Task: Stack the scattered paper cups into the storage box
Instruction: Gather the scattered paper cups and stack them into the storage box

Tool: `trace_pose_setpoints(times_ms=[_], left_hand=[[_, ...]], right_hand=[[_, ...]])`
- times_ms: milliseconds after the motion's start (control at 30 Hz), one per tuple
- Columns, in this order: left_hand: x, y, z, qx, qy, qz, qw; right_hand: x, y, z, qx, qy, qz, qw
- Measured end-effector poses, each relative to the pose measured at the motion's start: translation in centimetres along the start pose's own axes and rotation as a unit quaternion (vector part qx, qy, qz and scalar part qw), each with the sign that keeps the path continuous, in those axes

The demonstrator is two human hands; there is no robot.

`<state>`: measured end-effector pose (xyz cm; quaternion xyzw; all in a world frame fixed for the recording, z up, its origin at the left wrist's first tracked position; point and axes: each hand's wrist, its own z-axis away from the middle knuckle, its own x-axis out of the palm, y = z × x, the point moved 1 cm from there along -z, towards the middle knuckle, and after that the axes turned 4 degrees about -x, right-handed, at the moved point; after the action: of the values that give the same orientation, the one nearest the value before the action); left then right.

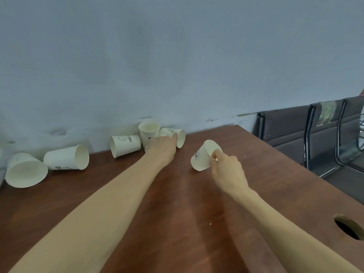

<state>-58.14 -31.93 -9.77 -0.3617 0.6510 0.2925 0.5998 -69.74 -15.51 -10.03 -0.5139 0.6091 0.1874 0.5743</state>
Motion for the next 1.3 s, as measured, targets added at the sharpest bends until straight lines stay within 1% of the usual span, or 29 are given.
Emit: trace_pose_setpoints(times_ms=[67,200,267,367,467,733,900,1000,1100,1300], left_hand=[[-0.2,0.1,0.0,0.0,-0.011,-0.02,1.0],[-1.5,0.4,1.4,0.025,0.015,-0.109,0.994],[-2.1,0.2,2.4,0.04,0.011,-0.136,0.99],[-2.6,-0.3,4.8,0.052,0.001,-0.154,0.987],[-3.0,-0.9,7.8,0.055,0.011,-0.163,0.985],[-6.6,-4.9,17.0,0.023,0.034,-0.139,0.99],[-9.9,-8.5,24.1,-0.009,0.059,-0.086,0.995],[-11.6,-10.6,29.1,-0.05,0.083,-0.039,0.995],[-12.8,-12.5,33.8,-0.104,0.091,0.012,0.99],[-13.0,-16.1,40.6,-0.175,0.109,0.067,0.976]], right_hand=[[-0.1,-0.7,0.4,-0.019,-0.007,0.021,1.0],[-0.4,-1.9,1.5,-0.048,-0.016,0.051,0.997],[-0.7,-2.5,2.1,-0.06,-0.019,0.061,0.996],[-1.0,-3.6,3.3,-0.068,-0.023,0.061,0.996],[-1.4,-5.0,4.8,-0.079,-0.022,0.051,0.995],[-3.8,-11.3,9.9,-0.131,-0.035,0.03,0.99],[-5.8,-15.8,13.1,-0.171,-0.033,0.018,0.985],[-6.3,-18.2,15.4,-0.199,-0.034,0.013,0.979],[-6.4,-20.7,17.6,-0.221,-0.041,0.001,0.974],[-6.2,-25.8,21.5,-0.262,-0.059,-0.024,0.963]])
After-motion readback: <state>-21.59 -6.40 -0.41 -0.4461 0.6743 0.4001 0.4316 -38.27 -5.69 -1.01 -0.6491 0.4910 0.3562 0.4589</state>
